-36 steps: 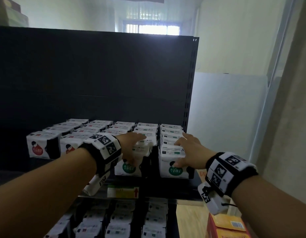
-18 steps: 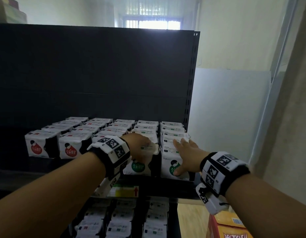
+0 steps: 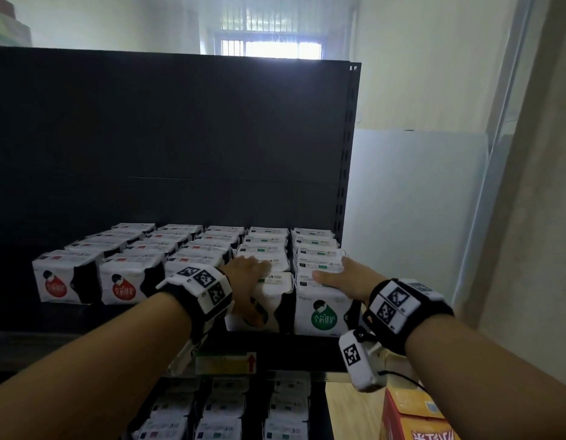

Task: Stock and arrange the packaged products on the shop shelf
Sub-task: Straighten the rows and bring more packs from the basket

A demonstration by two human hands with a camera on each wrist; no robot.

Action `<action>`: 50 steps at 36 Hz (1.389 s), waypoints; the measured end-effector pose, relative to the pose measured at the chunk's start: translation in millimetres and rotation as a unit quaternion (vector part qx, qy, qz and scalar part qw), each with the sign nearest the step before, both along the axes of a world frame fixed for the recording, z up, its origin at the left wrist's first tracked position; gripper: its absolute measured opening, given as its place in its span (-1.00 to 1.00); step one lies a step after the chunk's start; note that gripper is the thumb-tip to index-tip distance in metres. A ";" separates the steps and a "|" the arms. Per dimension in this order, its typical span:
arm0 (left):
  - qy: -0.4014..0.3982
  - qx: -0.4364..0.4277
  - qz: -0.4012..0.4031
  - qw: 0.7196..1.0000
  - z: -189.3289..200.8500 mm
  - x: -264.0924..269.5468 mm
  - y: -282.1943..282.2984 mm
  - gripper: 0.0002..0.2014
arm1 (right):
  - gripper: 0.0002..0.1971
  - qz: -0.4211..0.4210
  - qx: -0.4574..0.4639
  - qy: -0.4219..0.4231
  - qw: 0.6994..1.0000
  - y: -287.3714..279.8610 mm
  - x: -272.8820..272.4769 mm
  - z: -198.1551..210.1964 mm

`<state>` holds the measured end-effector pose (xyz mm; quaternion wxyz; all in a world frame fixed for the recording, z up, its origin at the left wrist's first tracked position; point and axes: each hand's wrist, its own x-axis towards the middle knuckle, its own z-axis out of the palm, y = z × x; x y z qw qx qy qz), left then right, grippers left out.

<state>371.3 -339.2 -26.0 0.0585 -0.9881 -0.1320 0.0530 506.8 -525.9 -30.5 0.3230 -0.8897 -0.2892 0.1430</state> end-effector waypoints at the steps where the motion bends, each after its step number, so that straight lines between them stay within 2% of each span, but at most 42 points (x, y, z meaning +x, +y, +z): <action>1: 0.000 -0.005 -0.001 1.000 -2.2 -1.2 3.2 0.12 | -0.26 0.000 -0.014 -0.012 1.000 1.9 -0.6 0.0; 4: -0.011 -0.011 -0.005 1.000 -7.2 -0.2 8.4 0.15 | -0.22 0.001 -0.038 -0.022 0.999 4.9 -0.5 1.8; 12: -0.028 -0.025 -0.004 0.999 -9.5 0.1 7.8 0.15 | -0.24 -0.003 -0.031 -0.031 0.999 6.9 -0.6 -0.4; 17: -0.037 -0.032 -0.004 0.999 -9.2 -0.9 7.0 0.12 | -0.04 -0.037 -0.044 -0.030 0.998 5.2 5.8 3.3; 20: -0.036 -0.033 -0.013 0.999 -8.8 -0.9 9.2 0.13 | -0.07 -0.098 0.013 -0.009 0.995 3.8 16.2 10.6; 23: -0.033 -0.035 -0.019 0.999 -8.6 -0.5 10.1 0.13 | -0.14 -0.124 0.045 0.035 0.991 3.3 23.4 17.4; 26: -0.034 -0.035 -0.021 0.999 -9.7 0.6 9.8 0.12 | -0.20 -0.117 0.033 0.039 0.992 5.4 25.5 17.7; 33: -0.040 -0.040 -0.020 0.998 -10.3 -0.6 10.2 0.10 | -0.09 -0.111 -0.009 0.038 0.993 14.5 22.6 15.0; 36: -0.041 -0.040 -0.023 0.998 -9.4 -1.2 9.3 0.08 | -0.10 -0.128 0.050 0.072 0.988 13.4 28.3 13.9; 41: -0.043 -0.030 -0.037 0.998 -9.6 -1.1 9.7 0.07 | -0.06 -0.183 0.182 0.146 0.955 2.4 39.4 17.6; 44: -0.041 -0.022 -0.036 0.998 -11.2 0.7 11.7 0.07 | -0.02 -0.171 0.225 0.174 0.943 -7.1 48.9 24.6; 46: -0.040 -0.022 -0.033 0.998 -13.4 2.5 13.6 0.11 | -0.02 -0.149 0.238 0.197 0.939 -12.7 58.9 26.7; 49: -0.036 -0.017 -0.029 0.999 -16.1 5.4 15.4 0.14 | -0.23 -0.122 0.226 0.207 0.944 -14.4 71.5 29.3; 50: -0.035 -0.016 -0.028 0.999 -16.5 6.0 15.7 0.14 | -0.23 -0.115 0.217 0.206 0.947 -13.7 72.1 30.6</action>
